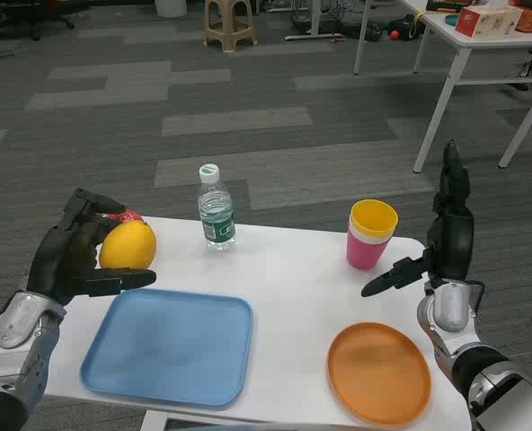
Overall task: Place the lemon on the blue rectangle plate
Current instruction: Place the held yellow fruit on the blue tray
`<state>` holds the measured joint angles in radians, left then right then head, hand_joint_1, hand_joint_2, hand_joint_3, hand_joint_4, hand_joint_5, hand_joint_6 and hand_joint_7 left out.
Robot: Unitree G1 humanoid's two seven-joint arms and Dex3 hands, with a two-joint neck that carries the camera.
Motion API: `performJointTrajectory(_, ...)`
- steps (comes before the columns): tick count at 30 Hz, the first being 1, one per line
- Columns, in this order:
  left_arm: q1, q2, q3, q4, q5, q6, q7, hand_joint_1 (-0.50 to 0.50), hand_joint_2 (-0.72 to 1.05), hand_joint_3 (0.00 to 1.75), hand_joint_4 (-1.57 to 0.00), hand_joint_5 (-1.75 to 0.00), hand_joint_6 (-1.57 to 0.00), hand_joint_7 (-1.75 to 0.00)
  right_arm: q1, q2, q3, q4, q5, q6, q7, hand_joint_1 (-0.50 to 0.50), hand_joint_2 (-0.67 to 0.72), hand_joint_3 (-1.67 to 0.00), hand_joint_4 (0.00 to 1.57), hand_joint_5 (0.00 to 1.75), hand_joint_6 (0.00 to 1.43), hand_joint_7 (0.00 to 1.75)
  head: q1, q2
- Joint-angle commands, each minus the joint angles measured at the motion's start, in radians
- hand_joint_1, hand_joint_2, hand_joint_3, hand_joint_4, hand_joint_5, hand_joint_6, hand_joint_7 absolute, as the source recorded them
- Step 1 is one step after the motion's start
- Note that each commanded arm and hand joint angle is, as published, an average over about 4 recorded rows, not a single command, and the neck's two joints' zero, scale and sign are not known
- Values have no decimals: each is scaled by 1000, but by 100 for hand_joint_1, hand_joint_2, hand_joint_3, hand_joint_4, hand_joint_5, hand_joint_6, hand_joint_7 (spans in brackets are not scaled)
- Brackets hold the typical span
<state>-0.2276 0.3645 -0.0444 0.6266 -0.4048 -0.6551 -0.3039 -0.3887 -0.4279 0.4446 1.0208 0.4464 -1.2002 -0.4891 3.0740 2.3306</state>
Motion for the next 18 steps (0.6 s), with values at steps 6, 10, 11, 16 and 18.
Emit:
performJointTrajectory(6,-15,-3,-23,21,-54,-69,43,50,52,9,-4,-175,0,-169,-53,0,16,42,9,11,-3,-46,53,0,0,0,0,0,35,-12)
performJointTrajectory(10,-17,-3,-23,22,-54,-70,43,50,52,9,-6,-175,0,-169,-57,2,18,47,9,13,-3,-46,53,0,0,0,0,0,39,-12)
performJointTrajectory(11,-18,-3,-23,22,-54,-70,43,50,52,9,-5,-175,0,-171,-58,2,18,48,9,13,-3,-46,53,0,0,0,0,0,41,-13)
performJointTrajectory(16,-17,-3,-24,23,-54,-72,43,50,52,9,-4,-175,0,-169,-59,3,21,53,9,13,-3,-46,53,0,0,0,0,0,44,-18)
performJointTrajectory(18,-17,-3,-25,22,-54,-75,43,50,52,9,-4,-175,0,-173,-59,3,21,53,9,13,-3,-46,53,0,0,0,0,0,46,-19)
